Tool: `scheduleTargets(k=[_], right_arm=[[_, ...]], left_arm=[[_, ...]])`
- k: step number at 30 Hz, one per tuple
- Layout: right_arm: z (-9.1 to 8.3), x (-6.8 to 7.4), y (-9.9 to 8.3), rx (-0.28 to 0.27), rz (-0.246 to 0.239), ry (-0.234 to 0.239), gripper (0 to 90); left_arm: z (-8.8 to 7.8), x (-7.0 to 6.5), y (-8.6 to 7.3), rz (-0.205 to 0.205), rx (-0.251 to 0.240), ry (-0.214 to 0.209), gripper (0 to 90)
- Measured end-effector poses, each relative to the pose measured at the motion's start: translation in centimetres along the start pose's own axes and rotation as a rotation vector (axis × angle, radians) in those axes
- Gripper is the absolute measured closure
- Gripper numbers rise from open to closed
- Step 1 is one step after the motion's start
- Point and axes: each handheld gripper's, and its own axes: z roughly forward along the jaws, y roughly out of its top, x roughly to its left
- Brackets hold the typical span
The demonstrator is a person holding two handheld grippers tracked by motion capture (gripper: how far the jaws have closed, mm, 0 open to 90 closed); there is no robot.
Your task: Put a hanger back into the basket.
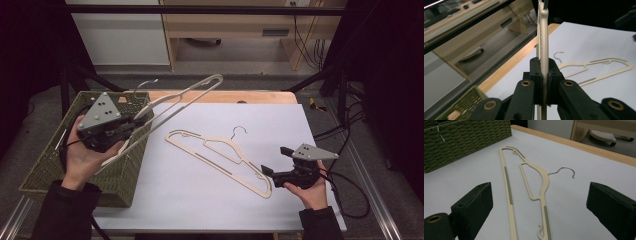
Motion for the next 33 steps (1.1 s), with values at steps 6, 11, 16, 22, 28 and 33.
scheduleTargets(k=[6, 11, 16, 22, 28, 33], right_arm=[[0.0, -0.1, -0.1, -0.003, 0.003, -0.002, 7.3], [0.1, -0.1, -0.2, 0.000, 0.002, -0.003, 7.4], [0.2, -0.2, -0.2, 0.002, 0.004, -0.005, 7.6], [0.2, -0.2, -0.2, 0.006, 0.002, -0.002, 7.7], [0.3, -0.1, -0.2, 0.006, 0.002, -0.002, 7.7], [0.3, -0.1, -0.2, 0.014, 0.003, -0.002, 7.6]], left_arm=[[-0.8, 2.8, -3.0, -0.039, 0.037, 0.057, 85.7], [-1.9, 5.1, -6.2, -0.068, 0.069, 0.117, 85.7], [-2.8, 7.0, -8.7, -0.075, 0.087, 0.165, 85.7], [-3.0, 8.5, -11.1, -0.078, 0.134, 0.216, 85.6], [-2.9, 9.5, -13.4, -0.088, 0.174, 0.253, 85.6], [-2.1, 9.7, -15.2, -0.090, 0.216, 0.272, 85.6]])
